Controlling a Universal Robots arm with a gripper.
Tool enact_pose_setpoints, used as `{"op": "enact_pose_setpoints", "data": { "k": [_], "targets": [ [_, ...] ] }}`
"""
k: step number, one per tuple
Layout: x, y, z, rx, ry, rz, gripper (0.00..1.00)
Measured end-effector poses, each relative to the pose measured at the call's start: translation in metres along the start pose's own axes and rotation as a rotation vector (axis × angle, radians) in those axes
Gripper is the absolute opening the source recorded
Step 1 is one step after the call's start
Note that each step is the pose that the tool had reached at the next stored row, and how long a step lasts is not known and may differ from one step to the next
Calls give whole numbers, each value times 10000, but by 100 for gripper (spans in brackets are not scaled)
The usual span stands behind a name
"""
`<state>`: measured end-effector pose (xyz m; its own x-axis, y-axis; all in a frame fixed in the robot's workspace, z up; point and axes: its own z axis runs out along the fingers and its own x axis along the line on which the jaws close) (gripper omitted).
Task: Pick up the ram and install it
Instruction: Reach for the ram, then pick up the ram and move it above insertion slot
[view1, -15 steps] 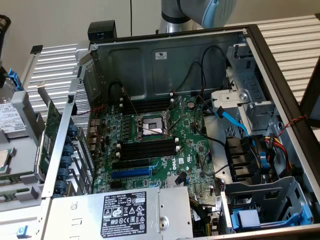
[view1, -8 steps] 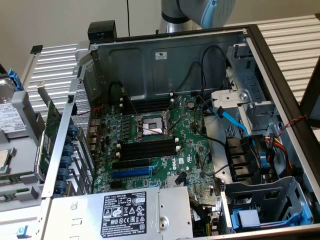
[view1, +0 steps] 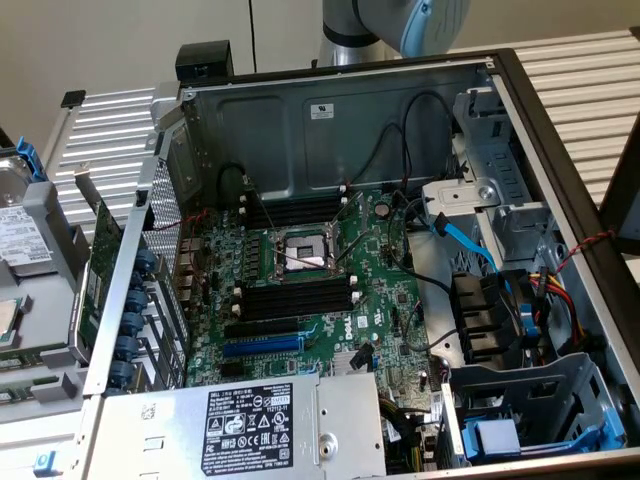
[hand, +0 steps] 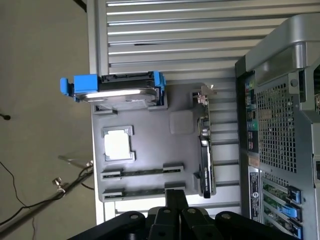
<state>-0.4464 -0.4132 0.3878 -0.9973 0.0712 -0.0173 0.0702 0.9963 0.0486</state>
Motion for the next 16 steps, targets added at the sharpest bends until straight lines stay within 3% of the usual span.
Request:
{"op": "enact_pose_setpoints", "data": {
  "k": [2,6,16],
  "targets": [
    [26,-2,0,-1,6,1,11],
    [40,-4,-1,8,110,5,11],
    [42,-3,0,8,117,6,11]
  ]
}}
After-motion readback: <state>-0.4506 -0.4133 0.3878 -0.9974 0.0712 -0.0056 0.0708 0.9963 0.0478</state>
